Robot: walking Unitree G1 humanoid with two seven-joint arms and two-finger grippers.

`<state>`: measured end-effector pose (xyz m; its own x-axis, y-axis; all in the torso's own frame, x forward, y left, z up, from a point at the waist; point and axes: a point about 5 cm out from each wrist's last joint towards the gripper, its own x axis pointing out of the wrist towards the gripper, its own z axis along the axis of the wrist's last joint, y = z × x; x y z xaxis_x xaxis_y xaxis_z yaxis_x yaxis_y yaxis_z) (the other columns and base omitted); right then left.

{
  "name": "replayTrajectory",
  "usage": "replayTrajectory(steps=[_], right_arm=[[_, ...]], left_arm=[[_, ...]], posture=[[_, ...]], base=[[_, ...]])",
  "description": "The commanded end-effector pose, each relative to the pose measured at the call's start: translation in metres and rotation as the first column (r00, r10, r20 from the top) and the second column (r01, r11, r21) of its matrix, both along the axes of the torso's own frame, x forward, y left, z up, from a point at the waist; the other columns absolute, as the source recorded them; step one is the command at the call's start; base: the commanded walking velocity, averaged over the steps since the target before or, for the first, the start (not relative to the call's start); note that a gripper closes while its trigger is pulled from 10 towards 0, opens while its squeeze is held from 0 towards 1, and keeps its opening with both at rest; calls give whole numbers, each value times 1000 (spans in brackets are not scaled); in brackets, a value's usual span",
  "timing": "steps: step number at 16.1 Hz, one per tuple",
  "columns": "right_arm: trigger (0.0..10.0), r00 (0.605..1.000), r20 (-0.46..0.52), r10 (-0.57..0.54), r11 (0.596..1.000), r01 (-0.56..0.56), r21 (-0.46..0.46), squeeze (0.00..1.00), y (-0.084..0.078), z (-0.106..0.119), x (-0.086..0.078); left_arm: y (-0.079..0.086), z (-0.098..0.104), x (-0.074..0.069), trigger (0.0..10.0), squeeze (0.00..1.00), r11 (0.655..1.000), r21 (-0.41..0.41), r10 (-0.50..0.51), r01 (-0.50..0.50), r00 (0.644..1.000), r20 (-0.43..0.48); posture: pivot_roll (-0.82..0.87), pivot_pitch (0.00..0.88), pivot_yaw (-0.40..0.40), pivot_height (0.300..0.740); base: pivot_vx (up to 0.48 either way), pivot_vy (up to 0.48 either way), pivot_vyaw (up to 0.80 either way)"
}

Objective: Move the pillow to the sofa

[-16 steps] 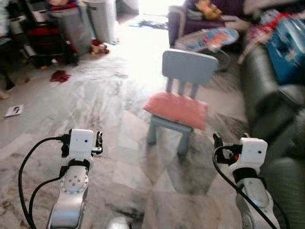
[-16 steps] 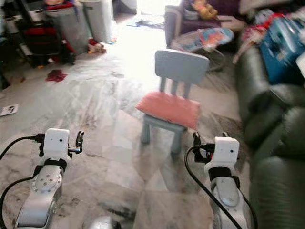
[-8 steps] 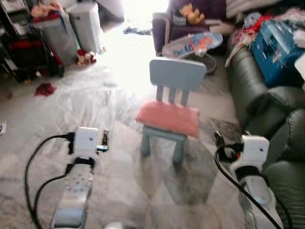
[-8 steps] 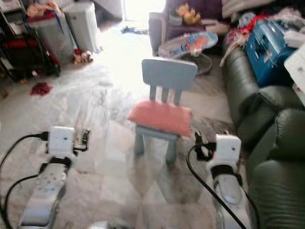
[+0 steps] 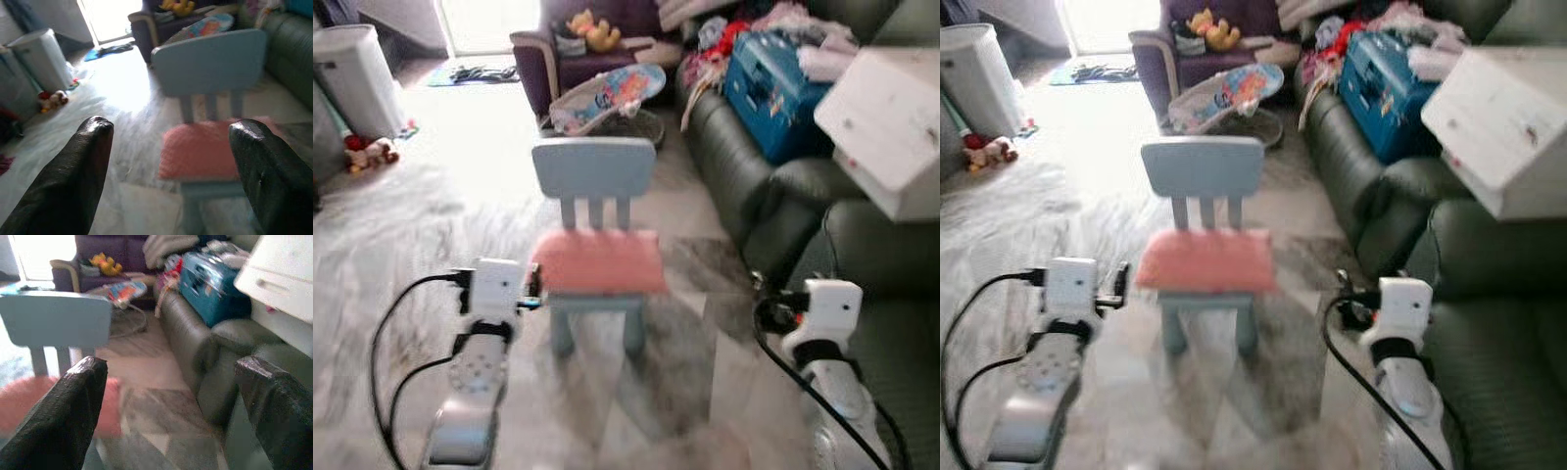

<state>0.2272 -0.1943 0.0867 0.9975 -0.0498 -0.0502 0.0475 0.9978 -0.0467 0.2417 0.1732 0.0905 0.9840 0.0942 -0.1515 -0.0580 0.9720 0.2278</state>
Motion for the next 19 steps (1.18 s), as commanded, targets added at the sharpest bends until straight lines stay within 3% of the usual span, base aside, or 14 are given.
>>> replayTrajectory(steps=[1, 8, 13, 19], right_arm=[[10000, 1000, 7, 23, 1000, -23, 11, 0, 6, 2, 0], [10000, 998, 11, 69, 998, -69, 8, 0, 11, 2, 1], [10000, 998, 12, 66, 998, -66, 11, 0, 9, 2, 1], [10000, 998, 9, 56, 998, -56, 10, 0, 8, 2, 1]], left_arm=[[4, 1, 0, 10000, 0, 1000, -1, 15, -15, 1000, -5], [6, -2, 1, 10000, 0, 998, -32, 49, -50, 998, -34], [6, -2, 1, 10000, 0, 999, -8, 53, -54, 998, -34], [2, 2, 0, 10000, 0, 999, 1, 44, -44, 999, -9]], posture=[[6, 0, -19, 740], [5, 0, -22, 740], [5, 0, -22, 740], [6, 0, -24, 740]], base=[[469, 0, 0], [376, 236, 109], [0, 434, 260], [0, 0, 0]])
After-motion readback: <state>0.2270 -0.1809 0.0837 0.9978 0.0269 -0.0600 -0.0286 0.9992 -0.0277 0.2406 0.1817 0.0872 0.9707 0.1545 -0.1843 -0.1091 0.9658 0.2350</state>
